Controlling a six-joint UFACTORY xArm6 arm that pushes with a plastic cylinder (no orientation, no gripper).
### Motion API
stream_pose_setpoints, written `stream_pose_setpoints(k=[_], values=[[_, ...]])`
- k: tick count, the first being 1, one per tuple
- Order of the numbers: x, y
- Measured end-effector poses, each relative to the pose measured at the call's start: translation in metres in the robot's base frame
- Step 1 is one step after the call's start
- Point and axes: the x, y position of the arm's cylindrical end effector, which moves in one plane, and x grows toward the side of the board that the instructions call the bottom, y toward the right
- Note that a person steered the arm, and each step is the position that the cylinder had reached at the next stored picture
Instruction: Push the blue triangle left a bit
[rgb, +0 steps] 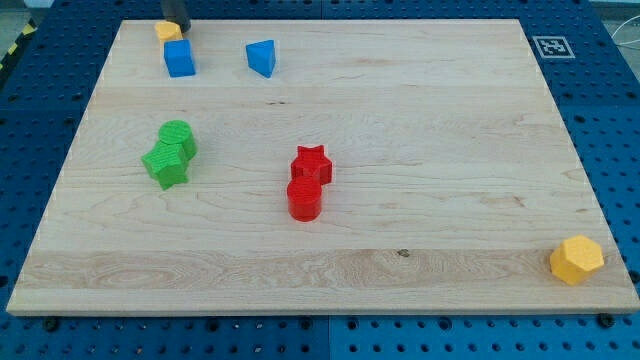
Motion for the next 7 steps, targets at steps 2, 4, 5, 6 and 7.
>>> stream_pose_setpoints(k=[2, 4, 5, 6, 7], values=[[-0.015, 0.005], [-0.015, 0.099], [-0.003, 0.155], [0.035, 0.185], [0.052, 0.177]])
